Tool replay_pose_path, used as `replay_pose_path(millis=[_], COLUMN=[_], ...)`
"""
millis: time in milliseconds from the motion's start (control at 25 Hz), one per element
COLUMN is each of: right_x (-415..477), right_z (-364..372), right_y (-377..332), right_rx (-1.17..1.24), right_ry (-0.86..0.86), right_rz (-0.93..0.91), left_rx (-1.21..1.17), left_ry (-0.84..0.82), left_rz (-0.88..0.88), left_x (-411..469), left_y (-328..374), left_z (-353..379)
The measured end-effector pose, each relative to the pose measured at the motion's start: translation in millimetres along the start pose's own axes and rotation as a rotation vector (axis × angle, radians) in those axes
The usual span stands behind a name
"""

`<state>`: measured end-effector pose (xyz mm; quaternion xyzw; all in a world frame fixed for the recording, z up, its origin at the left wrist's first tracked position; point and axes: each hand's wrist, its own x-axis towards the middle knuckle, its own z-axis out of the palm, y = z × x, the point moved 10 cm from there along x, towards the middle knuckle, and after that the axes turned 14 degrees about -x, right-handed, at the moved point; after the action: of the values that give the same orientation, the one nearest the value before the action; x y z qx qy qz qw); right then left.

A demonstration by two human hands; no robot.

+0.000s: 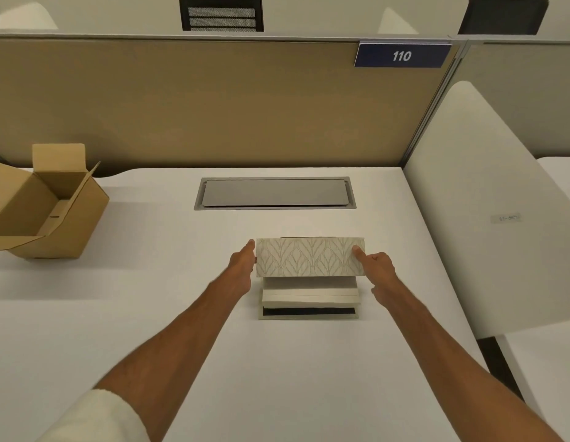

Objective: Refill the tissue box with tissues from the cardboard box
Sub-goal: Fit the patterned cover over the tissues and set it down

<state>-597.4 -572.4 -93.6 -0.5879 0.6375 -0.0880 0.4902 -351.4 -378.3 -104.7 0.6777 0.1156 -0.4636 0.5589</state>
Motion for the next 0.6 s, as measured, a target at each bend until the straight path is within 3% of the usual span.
replay_pose_path(millis=[240,600], right_x=[-12.1,-13.6], right_z=[20.1,26.4], right_y=[17.8,24.8], right_rx=[0.156,0.216], right_ry=[-0.145,-0.14], right_rz=[0.115,0.118], left_rx=[-0.009,-0.142], left_ry=[-0.069,-0.083], left_rz=[-0.222,-0.252], left_x=[-6.4,-3.2], left_y=[-29.0,-43.8], left_z=[6.6,9.6])
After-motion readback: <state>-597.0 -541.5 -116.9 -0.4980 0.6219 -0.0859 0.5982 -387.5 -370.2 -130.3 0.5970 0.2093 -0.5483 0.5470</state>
